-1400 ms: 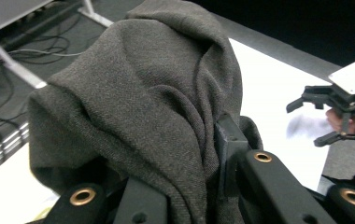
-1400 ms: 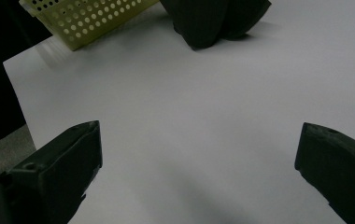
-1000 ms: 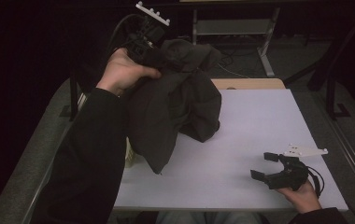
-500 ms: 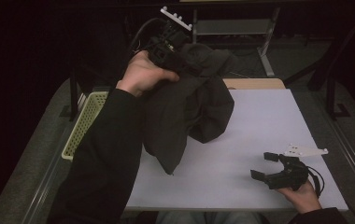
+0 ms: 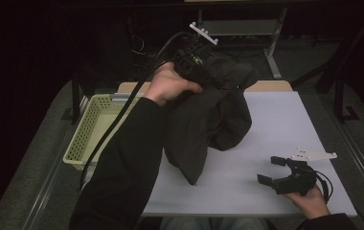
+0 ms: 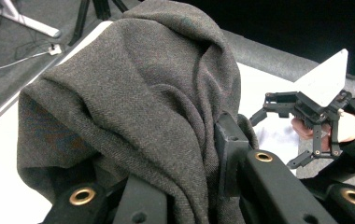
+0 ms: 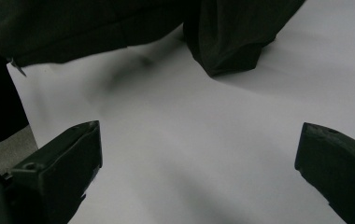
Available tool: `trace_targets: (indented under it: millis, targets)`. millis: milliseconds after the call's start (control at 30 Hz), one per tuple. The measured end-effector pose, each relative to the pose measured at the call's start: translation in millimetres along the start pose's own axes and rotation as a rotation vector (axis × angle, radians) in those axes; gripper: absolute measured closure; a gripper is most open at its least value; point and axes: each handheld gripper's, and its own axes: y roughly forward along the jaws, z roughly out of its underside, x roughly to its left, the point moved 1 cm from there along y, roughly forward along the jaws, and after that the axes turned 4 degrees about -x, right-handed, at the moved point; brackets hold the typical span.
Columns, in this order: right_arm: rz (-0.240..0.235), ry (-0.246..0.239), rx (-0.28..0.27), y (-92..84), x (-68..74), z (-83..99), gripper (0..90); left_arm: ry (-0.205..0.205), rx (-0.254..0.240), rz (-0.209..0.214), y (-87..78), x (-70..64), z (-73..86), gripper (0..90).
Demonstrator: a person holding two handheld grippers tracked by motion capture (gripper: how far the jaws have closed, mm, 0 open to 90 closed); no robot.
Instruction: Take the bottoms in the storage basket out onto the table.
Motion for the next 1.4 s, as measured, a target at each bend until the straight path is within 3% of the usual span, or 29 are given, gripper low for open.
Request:
trace_targets:
  millis: [233,333,600,900,1233,1400]
  targets:
    - [0.004,-0.001,-0.010,-0.8,-1.5,0.5,0.3,0.008,0.015,0.022,19.5,-0.6,6.1,75.5]
    - [0.005,-0.004,-0.012,-0.5,-1.7,0.3,0.3,0.030,0.031,0.040,26.6,-0.2,8.5,75.5]
    - [0.003,0.003,-0.005,-1.0,-1.3,0.4,0.3,0.028,0.036,0.069,47.1,4.8,21.3,74.9]
    - [0.002,-0.001,-0.001,-1.5,-1.9,0.4,0.3,0.019,0.012,0.101,66.8,7.9,32.6,74.5]
    - [0.003,0.002,-0.001,-3.1,-1.5,-0.2,0.3,-0.008,-0.043,0.106,88.4,9.5,47.7,73.6]
    - [0.005,-0.001,-0.005,-3.1,-2.1,-0.4,0.3,-0.017,-0.045,0.117,99.0,10.3,57.7,73.2]
